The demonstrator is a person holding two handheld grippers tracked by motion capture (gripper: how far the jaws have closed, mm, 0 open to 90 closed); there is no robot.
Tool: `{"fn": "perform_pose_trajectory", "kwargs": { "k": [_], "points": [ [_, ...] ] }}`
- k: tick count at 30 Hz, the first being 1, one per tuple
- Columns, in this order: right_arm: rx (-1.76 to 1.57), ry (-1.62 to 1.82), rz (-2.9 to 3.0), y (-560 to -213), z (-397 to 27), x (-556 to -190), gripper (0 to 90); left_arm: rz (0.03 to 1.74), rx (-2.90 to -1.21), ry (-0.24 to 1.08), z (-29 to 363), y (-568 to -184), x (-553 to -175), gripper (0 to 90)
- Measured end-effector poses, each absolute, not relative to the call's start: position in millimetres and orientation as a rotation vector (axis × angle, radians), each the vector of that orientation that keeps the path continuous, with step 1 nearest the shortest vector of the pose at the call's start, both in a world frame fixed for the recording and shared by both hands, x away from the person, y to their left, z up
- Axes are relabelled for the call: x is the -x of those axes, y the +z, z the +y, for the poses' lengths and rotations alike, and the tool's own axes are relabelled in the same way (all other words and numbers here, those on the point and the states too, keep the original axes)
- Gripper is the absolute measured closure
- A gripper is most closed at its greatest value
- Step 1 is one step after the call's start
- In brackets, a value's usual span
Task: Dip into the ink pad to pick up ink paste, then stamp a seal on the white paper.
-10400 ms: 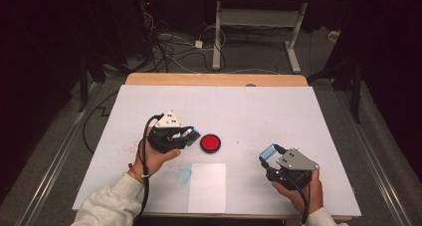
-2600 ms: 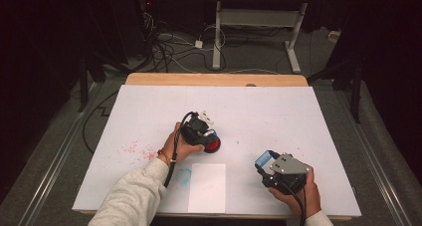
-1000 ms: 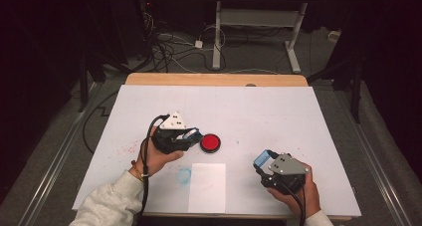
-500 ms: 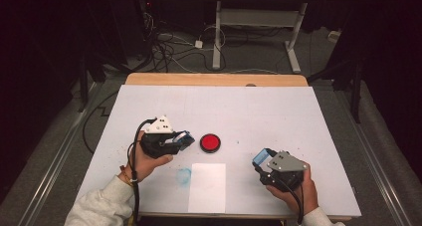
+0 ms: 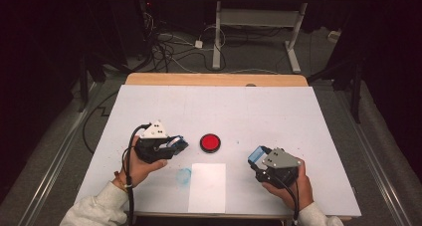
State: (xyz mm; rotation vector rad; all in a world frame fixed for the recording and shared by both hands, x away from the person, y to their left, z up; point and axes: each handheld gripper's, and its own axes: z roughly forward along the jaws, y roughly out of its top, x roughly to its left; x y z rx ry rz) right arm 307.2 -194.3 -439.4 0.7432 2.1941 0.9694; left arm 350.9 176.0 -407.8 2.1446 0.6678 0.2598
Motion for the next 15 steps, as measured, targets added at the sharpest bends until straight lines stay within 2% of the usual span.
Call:
{"fn": "perform_pose_trajectory", "kwargs": {
  "k": [15],
  "points": [
    [-0.727,0.980,2.214,-440.9,-186.9,-310.1,40.8,0.660,-2.172,0.240,167.9,-415.0,-347.7,67.7]
  ]
}}
